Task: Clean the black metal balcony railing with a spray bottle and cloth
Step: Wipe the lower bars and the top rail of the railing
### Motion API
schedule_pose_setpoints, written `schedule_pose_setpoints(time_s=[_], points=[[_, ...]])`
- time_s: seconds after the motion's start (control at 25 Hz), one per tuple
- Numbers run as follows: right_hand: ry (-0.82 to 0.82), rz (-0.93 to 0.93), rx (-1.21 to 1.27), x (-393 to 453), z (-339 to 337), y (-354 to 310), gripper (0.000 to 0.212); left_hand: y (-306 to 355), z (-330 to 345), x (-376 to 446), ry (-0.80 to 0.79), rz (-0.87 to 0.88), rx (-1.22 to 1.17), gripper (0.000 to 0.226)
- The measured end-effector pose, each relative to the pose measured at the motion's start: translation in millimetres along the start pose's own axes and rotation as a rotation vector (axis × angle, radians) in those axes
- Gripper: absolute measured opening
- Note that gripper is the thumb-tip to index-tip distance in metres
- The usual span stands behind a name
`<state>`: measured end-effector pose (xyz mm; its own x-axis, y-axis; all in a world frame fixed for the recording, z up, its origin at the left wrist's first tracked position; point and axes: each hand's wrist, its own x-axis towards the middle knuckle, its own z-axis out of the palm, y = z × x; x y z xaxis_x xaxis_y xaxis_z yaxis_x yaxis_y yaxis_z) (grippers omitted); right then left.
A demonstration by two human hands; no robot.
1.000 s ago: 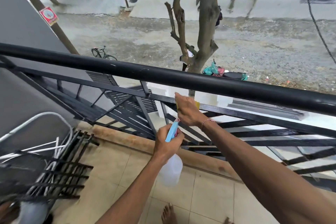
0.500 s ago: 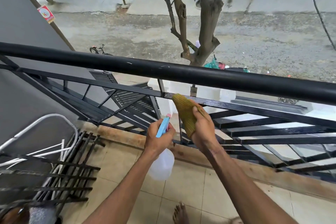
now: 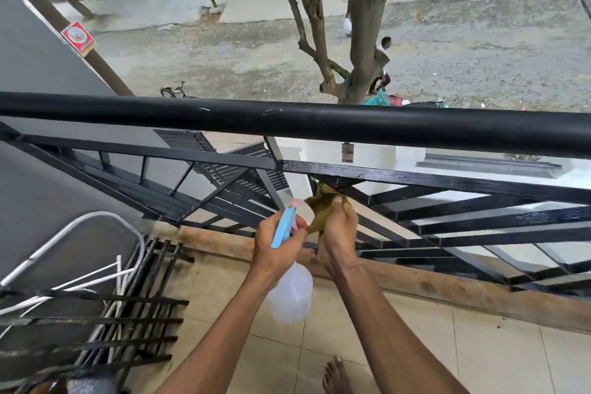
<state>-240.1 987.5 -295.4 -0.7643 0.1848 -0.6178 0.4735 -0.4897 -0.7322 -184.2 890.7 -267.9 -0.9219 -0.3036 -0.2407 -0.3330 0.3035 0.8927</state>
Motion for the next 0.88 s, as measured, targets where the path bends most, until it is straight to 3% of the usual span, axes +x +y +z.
schedule_pose_setpoints(time_s=[0.2, 0.36, 0.44, 0.56, 0.68, 0.76, 0.88], points=[[-0.081, -0.182, -0.226, 10, 43, 14, 0.031, -3, -8, 3, 0.035, 0.053, -0.008, 0.007], [-0.281, -0.557, -0.481, 21, 22, 41, 0.033, -2, -13, 6, 0.047, 0.066, -0.041, 0.013], [-0.354, -0.65, -0.71, 39, 2, 53, 0.052, -5, -10, 7, 0.054, 0.059, -0.034, 0.009], [-0.377, -0.623, -0.87, 52, -14, 56, 0.078, -14, -6, 6, 0.057, 0.017, -0.052, 0.007], [-0.347, -0.542, -0.809, 41, -8, 42, 0.061, -16, -3, 6, 0.07, -0.018, -0.052, 0.01], [-0.392, -0.611, -0.801, 32, -7, 37, 0.06, -17, -1, 4, 0.079, -0.027, -0.055, 0.014], [-0.496, -0.755, -0.897, 52, -25, 50, 0.079, -25, 6, 5, 0.102, -0.059, -0.057, 0.009]])
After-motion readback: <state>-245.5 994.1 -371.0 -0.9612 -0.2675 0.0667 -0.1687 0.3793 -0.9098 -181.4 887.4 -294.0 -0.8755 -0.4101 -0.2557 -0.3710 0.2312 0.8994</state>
